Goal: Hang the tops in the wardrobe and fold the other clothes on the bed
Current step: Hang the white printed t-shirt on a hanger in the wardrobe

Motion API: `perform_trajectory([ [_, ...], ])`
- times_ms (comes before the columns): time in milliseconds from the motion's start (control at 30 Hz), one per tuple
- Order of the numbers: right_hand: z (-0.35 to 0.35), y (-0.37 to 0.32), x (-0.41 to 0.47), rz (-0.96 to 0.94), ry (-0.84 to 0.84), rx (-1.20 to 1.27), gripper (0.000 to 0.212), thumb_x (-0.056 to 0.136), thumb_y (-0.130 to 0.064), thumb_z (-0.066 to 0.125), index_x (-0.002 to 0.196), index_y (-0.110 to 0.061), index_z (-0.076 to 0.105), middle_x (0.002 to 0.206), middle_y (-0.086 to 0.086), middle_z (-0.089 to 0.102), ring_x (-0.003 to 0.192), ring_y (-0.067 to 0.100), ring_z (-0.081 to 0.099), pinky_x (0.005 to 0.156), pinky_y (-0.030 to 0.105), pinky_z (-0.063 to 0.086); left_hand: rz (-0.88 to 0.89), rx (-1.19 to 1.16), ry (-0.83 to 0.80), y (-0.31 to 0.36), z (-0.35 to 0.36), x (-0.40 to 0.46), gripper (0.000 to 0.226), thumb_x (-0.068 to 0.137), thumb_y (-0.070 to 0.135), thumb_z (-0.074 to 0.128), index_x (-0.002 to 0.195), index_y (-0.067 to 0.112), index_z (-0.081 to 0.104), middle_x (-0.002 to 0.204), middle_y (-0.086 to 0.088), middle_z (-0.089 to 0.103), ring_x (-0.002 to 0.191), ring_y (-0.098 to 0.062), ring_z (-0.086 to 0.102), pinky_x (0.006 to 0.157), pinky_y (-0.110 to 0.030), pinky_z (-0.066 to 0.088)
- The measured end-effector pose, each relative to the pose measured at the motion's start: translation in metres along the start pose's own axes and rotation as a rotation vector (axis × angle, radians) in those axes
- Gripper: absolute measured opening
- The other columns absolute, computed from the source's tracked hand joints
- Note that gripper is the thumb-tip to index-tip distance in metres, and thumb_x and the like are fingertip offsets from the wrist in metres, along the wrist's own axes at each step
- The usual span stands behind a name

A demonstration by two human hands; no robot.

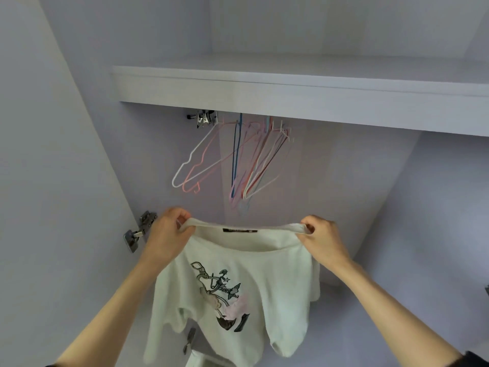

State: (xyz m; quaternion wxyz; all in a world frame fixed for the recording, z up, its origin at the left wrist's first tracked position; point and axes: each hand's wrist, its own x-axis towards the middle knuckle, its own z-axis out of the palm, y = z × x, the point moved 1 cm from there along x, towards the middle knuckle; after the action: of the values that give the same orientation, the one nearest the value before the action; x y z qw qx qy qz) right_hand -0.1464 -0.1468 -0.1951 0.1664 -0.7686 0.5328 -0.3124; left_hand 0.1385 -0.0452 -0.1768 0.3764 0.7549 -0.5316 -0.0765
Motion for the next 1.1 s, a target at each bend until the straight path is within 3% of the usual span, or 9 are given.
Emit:
perform_trajectory([
  [100,0.014,-0.001,0.005,0.024,-0.13,-0.083,0.032,0.078,-0.018,0.063,0.053,-0.02,0.043,0.049,-0.007,0.042,0.06,0.025,0.045,0.059,0.03,0.031,-0.075,0.036,-0.02,-0.009,0.006,0.0,0.008,0.08,0.001,0.062,0.077,0.008,0.059,0.072,-0.004,0.059,0.071,-0.023,0.052,0.065,-0.027,0.033],
  [233,0.025,-0.01,0.027,0.108,-0.23,-0.082,0.023,0.081,-0.023,0.063,0.062,-0.021,0.051,0.06,-0.006,0.053,0.07,0.022,0.053,0.063,0.028,0.035,-0.092,0.068,0.017,-0.011,0.0,0.012,0.024,0.078,0.004,0.063,0.063,0.018,0.052,0.059,0.007,0.047,0.074,-0.021,0.045,0.066,-0.028,0.032],
  [300,0.029,-0.016,0.039,0.173,-0.323,0.093,0.011,0.082,-0.013,0.061,0.074,-0.021,0.061,0.07,-0.009,0.058,0.076,0.015,0.055,0.067,0.024,0.039,-0.19,-0.058,-0.002,-0.012,-0.002,0.018,0.011,0.08,0.005,0.063,0.073,0.012,0.061,0.065,0.002,0.055,0.073,-0.021,0.052,0.069,-0.029,0.04],
  [400,0.036,-0.028,0.053,0.286,-0.468,0.452,0.029,0.084,0.004,0.054,0.107,-0.009,0.063,0.096,0.002,0.064,0.093,0.015,0.058,0.08,0.023,0.045,-0.358,-0.449,-0.087,-0.008,-0.001,0.022,0.018,0.082,-0.005,0.059,0.076,0.011,0.065,0.072,-0.006,0.063,0.069,-0.019,0.06,0.065,-0.025,0.054],
  [467,0.04,-0.038,0.066,0.369,-0.41,0.733,0.033,0.087,0.008,0.05,0.116,-0.005,0.056,0.102,0.011,0.063,0.096,0.022,0.059,0.085,0.03,0.046,-0.394,-0.583,-0.135,-0.001,0.002,0.023,0.021,0.083,-0.009,0.057,0.076,0.008,0.065,0.071,-0.007,0.064,0.066,-0.015,0.062,0.057,-0.018,0.055],
  [633,0.045,-0.072,0.115,0.68,-0.192,1.239,0.011,0.094,0.005,0.042,0.09,-0.001,0.051,0.095,0.018,0.058,0.098,0.034,0.058,0.087,0.04,0.048,-0.416,-0.642,-0.154,0.008,0.007,0.03,0.017,0.083,-0.009,0.057,0.077,0.005,0.066,0.07,-0.009,0.064,0.064,-0.016,0.061,0.057,-0.018,0.054],
  [800,0.053,-0.077,0.138,0.801,-0.288,1.22,0.011,0.095,-0.006,0.042,0.088,-0.009,0.049,0.081,0.011,0.057,0.07,0.022,0.056,0.062,0.032,0.047,-0.448,-0.687,-0.136,0.001,-0.002,0.038,0.018,0.082,-0.011,0.055,0.083,0.002,0.067,0.072,-0.01,0.065,0.066,-0.017,0.062,0.059,-0.018,0.054],
  [967,0.052,-0.073,0.148,0.846,-0.128,1.216,0.024,0.094,0.001,0.034,0.074,-0.007,0.046,0.065,0.008,0.044,0.053,0.016,0.042,0.045,0.024,0.041,-0.458,-0.671,-0.117,-0.008,-0.004,0.044,0.019,0.082,-0.01,0.055,0.084,0.004,0.068,0.075,-0.011,0.066,0.07,-0.018,0.063,0.063,-0.021,0.055],
  [1100,0.037,-0.071,0.151,0.766,-0.023,1.18,0.025,0.095,-0.001,0.033,0.078,-0.01,0.049,0.063,0.003,0.033,0.046,0.009,0.022,0.031,0.013,0.014,-0.485,-0.716,0.005,-0.01,0.003,0.041,0.019,0.082,-0.007,0.057,0.083,0.007,0.069,0.072,-0.008,0.064,0.069,-0.017,0.058,0.068,-0.026,0.049],
])
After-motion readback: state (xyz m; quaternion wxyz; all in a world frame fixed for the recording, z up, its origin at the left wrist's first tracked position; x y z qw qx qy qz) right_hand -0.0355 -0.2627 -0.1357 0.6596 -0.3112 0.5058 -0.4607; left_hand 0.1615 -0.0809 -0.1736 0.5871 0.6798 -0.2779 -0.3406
